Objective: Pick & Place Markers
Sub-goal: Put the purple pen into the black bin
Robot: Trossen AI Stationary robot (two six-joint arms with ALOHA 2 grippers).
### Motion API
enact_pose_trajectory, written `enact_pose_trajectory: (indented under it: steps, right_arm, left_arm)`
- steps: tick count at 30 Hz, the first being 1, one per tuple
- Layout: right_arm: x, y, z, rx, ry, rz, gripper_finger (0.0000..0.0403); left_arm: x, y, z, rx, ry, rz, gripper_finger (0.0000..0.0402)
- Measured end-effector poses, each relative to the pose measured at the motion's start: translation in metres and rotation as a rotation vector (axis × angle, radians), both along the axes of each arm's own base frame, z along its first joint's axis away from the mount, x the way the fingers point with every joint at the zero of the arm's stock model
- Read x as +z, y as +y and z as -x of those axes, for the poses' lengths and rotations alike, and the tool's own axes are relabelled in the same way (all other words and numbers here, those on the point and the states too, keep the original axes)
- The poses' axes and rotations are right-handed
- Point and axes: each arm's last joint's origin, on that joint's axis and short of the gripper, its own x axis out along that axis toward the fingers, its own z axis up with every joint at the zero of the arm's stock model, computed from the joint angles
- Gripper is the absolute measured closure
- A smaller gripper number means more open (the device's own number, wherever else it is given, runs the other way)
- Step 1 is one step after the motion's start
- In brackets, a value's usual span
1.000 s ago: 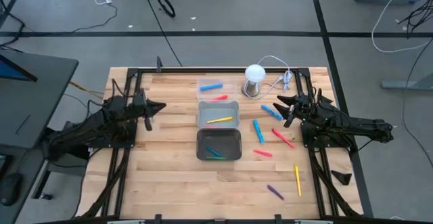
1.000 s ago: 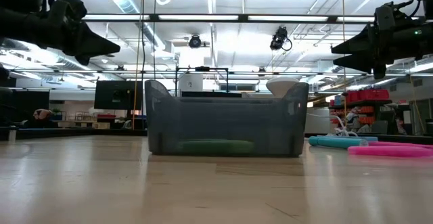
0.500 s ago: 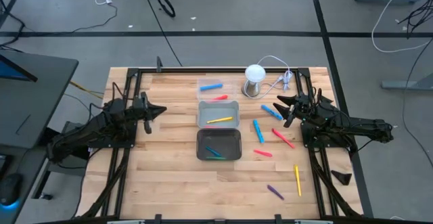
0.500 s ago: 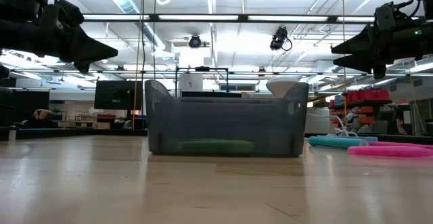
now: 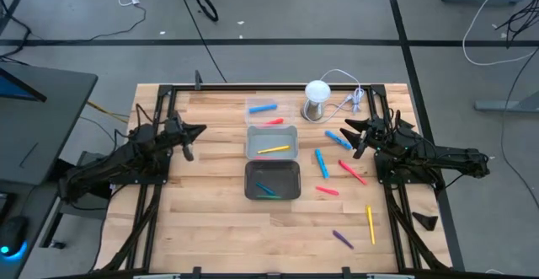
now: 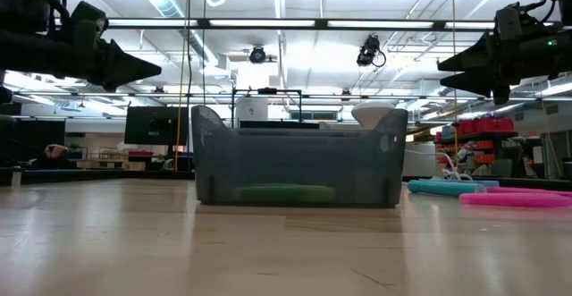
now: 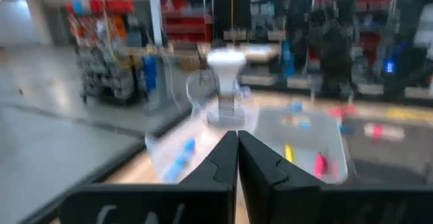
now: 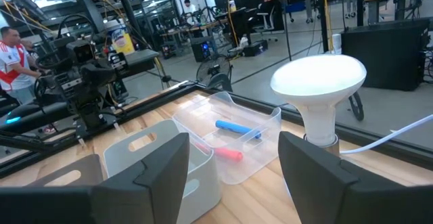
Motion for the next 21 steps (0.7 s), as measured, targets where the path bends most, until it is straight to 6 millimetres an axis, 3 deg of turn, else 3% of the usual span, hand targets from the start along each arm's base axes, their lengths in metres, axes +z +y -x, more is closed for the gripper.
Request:
enact_pose_trajectory:
  steps: [13,21]
  right_arm:
    - [0.0000,0.0000,0.0000,0.000,0.000,0.000,0.0172]
    - [0.0000,0.0000,0.0000,0.000,0.000,0.000,0.0172]
  left_arm:
    - [-0.0003,0.0006,-0.0002,0.015,0.010,-0.014,0.0388]
    - [0.0021,0.0000,-0.0004,-0.018,-0.143,0.258,0.0387]
